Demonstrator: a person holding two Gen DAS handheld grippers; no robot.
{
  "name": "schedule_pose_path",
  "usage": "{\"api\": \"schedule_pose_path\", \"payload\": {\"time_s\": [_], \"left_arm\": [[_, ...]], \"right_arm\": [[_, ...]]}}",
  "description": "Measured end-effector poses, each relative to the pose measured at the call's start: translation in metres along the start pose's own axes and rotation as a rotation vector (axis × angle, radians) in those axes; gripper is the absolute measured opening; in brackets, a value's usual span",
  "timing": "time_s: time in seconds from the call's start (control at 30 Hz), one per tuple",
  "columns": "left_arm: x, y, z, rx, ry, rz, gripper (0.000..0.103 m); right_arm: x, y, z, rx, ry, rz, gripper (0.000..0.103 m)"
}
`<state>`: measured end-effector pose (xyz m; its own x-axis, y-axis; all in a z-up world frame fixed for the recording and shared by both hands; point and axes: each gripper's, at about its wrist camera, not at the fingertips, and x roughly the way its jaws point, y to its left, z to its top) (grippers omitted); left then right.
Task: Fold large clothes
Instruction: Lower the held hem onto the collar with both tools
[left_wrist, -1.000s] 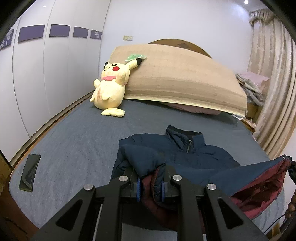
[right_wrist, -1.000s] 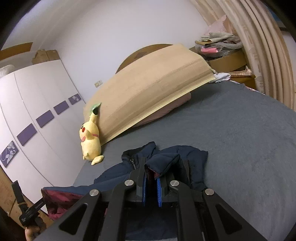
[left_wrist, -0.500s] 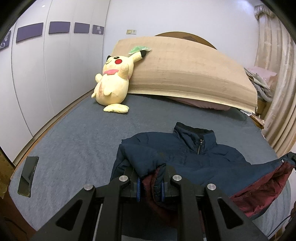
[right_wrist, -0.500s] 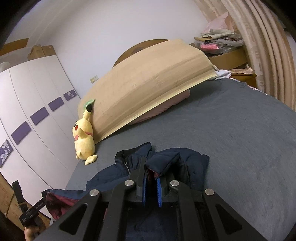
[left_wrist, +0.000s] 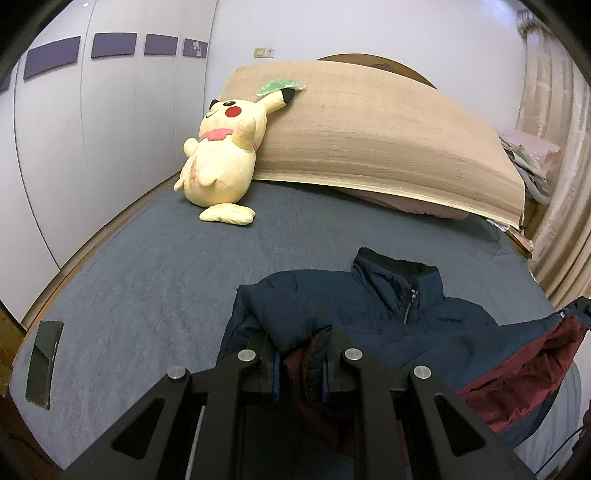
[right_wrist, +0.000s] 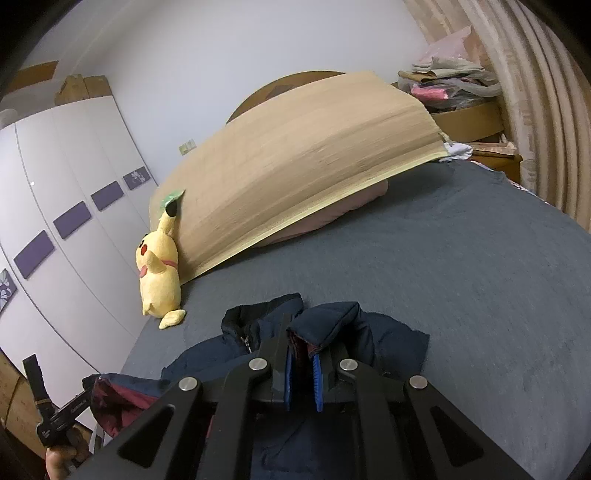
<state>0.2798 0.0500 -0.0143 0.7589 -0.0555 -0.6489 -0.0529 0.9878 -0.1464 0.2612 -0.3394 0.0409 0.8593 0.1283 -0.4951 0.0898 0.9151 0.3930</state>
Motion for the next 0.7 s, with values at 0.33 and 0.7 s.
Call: {"api": "schedule_pose_path", "payload": {"time_s": [0.33, 0.7], "left_arm": [[0.041, -0.014, 0.03, 0.014, 0.037, 0.015, 0.016], [0.087, -0.02, 0.037, 0.044, 0.085, 0.056, 0.016]], "right_arm": [[0.052, -0.008, 0.026, 0.01, 0.05, -0.027, 0.009], [0.107, -0.019, 0.035, 0.019, 0.113, -0.066, 0.009]]}}
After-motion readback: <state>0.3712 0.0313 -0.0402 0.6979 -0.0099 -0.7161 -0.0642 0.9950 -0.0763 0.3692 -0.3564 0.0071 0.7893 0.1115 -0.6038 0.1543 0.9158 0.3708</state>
